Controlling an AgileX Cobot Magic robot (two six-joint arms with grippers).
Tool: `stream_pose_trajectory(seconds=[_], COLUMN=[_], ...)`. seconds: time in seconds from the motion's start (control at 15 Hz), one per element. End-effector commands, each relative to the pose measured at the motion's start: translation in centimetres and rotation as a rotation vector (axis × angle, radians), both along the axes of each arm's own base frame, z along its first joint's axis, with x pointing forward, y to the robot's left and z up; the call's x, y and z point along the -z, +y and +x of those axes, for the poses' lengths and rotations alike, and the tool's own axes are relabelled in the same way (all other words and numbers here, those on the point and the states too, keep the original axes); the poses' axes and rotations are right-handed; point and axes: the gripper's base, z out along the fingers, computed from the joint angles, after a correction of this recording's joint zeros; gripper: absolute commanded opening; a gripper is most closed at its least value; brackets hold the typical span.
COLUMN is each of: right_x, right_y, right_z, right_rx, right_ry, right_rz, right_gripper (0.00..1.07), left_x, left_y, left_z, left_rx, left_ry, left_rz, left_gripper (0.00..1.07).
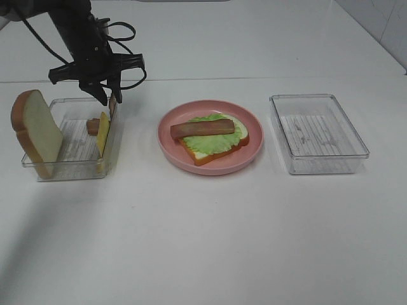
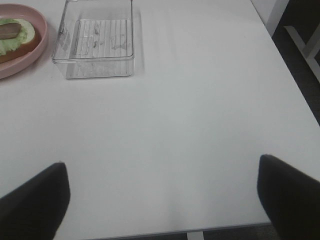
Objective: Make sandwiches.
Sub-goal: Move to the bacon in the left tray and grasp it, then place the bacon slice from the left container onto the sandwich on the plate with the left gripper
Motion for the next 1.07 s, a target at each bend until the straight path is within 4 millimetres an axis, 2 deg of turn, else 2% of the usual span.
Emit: stream_pose_trajectory(seconds=[0.07, 0.13, 0.4, 0.67, 0.73, 0.87, 0.93, 1.0, 1.07], right_x=[0.1, 0.1, 0.1, 0.1, 0.1, 0.1, 0.1, 0.1, 0.1], right_y=[0.0, 0.0, 0.0, 0.0, 0.0, 0.0, 0.0, 0.0, 0.0], right_z=[-0.3, -0.3, -0.3, -0.3, -0.3, -0.3, -0.3, -0.3, -0.3], right_rx=[-0.002, -0.002, -0.002, -0.002, -0.002, -0.002, -0.002, -0.002, -0.002], right_ry=[-0.036, -0.036, -0.036, -0.036, -0.036, -0.036, -0.036, -0.036, -0.036], right_rz=[-0.013, -0.013, -0.013, -0.013, -0.013, -0.013, -0.013, -0.013, -0.013], right_gripper=[0.98, 0.98, 0.98, 0.98, 0.98, 0.98, 0.98, 0.98, 0.98], left_x=[-0.1, 0.0, -0.6, -3.3, -4.3, -8.4, -9.1, -10.8, -13.4], left_y=[-0.3, -0.2, -0.1, 0.0, 0.0, -0.6, -0.8, -1.4, -2.2], left_z=[0.0, 0.0, 0.0, -0.3, -0.4, -0.6, -0.7, -1.0, -1.7], left_rx=[0.002, 0.004, 0.005, 0.011, 0.013, 0.022, 0.026, 0.038, 0.057], left_ry=[-0.003, -0.004, -0.017, -0.006, -0.005, -0.103, -0.122, -0.168, -0.235], left_rz=[-0.001, 0.01, 0.019, 0.026, 0.026, -0.037, -0.042, -0.054, -0.073], left_gripper=[0.11, 0.0, 0.0, 0.0, 0.0, 0.0, 0.0, 0.0, 0.0])
